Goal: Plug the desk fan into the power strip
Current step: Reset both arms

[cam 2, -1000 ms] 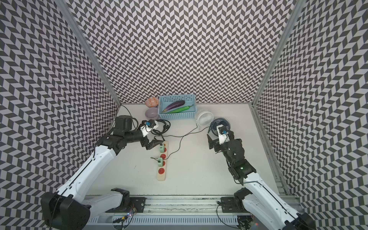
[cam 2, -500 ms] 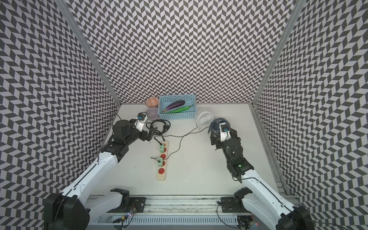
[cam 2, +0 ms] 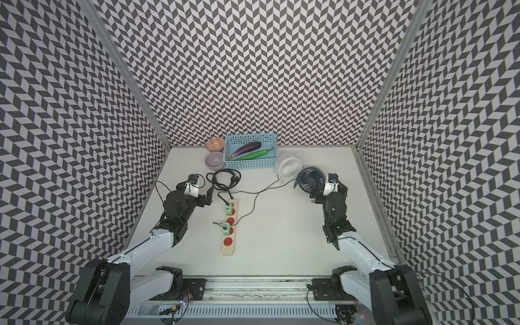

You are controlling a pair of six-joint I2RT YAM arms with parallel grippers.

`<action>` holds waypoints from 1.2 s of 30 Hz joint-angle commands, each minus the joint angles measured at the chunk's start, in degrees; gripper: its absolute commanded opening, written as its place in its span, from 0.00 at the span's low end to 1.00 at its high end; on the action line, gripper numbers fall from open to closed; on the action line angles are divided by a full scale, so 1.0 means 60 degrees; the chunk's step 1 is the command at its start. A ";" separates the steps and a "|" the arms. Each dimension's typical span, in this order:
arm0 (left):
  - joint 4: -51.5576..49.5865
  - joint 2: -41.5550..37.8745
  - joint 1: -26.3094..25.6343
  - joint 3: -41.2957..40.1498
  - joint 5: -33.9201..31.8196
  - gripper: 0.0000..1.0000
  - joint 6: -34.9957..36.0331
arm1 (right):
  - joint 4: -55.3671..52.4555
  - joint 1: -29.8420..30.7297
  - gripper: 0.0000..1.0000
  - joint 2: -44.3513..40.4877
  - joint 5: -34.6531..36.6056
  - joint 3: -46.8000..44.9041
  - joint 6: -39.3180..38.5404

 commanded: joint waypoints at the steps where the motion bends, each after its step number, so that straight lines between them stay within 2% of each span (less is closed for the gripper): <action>1: 0.2038 0.0236 0.0169 -0.0399 0.0249 1.00 -0.0112 | 0.1468 -0.0083 1.00 0.0467 0.0198 -0.0059 0.0498; 5: 0.2785 0.0860 0.0458 -0.0564 0.0228 1.00 -0.0741 | 0.2207 -0.0094 1.00 0.1093 0.0594 -0.0272 0.0219; 13: 0.4719 0.1782 0.0540 -0.1249 0.0292 1.00 -0.0962 | 0.3582 -0.0126 1.00 0.2111 0.0411 -0.0530 -0.0311; 21: 0.6364 0.2703 0.0594 -0.1615 0.0248 1.00 -0.1006 | 0.4838 -0.0253 1.00 0.2574 -0.0347 -0.0882 -0.0870; 26: 0.7346 0.2848 0.0667 -0.2109 0.0163 1.00 -0.1154 | 0.4952 -0.0490 1.00 0.2880 -0.0590 -0.0753 -0.0764; 30: 0.8745 0.3758 0.0698 -0.2343 0.0049 1.00 -0.1166 | 0.5608 -0.0695 1.00 0.3297 -0.0650 -0.0948 -0.0543; 35: 0.7268 0.3720 0.0839 -0.1532 -0.0320 1.00 -0.1493 | 0.6139 -0.0842 1.00 0.3463 -0.0874 -0.1172 -0.0450; 36: 0.6712 0.3699 0.1032 -0.1243 -0.0017 1.00 -0.1644 | 0.6172 -0.0869 0.99 0.3514 -0.0897 -0.1188 -0.0422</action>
